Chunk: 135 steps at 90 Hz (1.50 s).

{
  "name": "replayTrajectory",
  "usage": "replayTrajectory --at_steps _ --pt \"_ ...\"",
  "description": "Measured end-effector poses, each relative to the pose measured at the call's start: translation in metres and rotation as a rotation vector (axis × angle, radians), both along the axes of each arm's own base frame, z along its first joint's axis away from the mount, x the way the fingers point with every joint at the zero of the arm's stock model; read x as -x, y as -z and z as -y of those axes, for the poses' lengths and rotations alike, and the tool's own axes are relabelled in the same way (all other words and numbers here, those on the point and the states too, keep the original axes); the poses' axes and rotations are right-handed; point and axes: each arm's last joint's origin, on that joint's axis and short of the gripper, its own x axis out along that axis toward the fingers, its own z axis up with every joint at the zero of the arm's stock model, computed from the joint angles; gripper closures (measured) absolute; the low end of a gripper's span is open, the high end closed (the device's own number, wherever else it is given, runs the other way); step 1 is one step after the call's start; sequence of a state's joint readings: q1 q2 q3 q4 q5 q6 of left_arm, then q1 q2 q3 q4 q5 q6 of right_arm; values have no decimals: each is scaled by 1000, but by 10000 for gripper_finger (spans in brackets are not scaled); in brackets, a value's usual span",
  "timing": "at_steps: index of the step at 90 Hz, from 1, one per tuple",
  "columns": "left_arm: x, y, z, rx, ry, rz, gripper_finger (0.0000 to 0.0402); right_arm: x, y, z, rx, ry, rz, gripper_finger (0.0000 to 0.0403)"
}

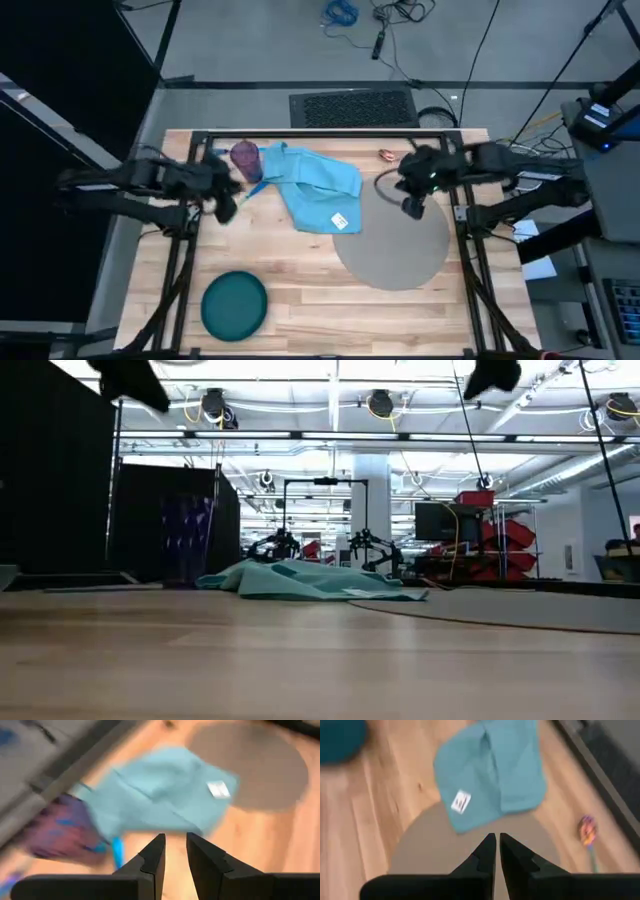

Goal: Set table place
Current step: Move the gray mat to the bottom center of the table

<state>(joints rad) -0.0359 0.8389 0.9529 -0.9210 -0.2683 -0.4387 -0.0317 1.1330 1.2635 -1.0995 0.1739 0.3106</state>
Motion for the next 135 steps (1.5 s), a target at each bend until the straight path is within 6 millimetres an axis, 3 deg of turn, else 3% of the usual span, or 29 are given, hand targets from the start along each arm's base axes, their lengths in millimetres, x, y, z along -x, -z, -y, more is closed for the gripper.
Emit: replayTrajectory --at_steps 24,37,58,86,105,114,135 --pt "-75 42 25 -5 204 92 338 -26 74 -11 -162 -17 127 392" --pt "-119 60 42 -56 300 191 338 -24 93 -12 -169 55 124 392" --pt "-179 111 59 -106 429 183 338 -18 96 -9 -119 144 99 392" --pt "-238 156 70 -209 473 152 338 -10 99 -7 -82 199 28 393" --pt "-264 181 80 -216 495 109 363 -5 97 -4 -15 244 24 402" --pt "-275 184 85 -219 500 120 395 -2 97 -2 -15 254 12 402" --pt "-283 186 87 -228 489 125 401 -1 98 0 -8 253 -8 403"
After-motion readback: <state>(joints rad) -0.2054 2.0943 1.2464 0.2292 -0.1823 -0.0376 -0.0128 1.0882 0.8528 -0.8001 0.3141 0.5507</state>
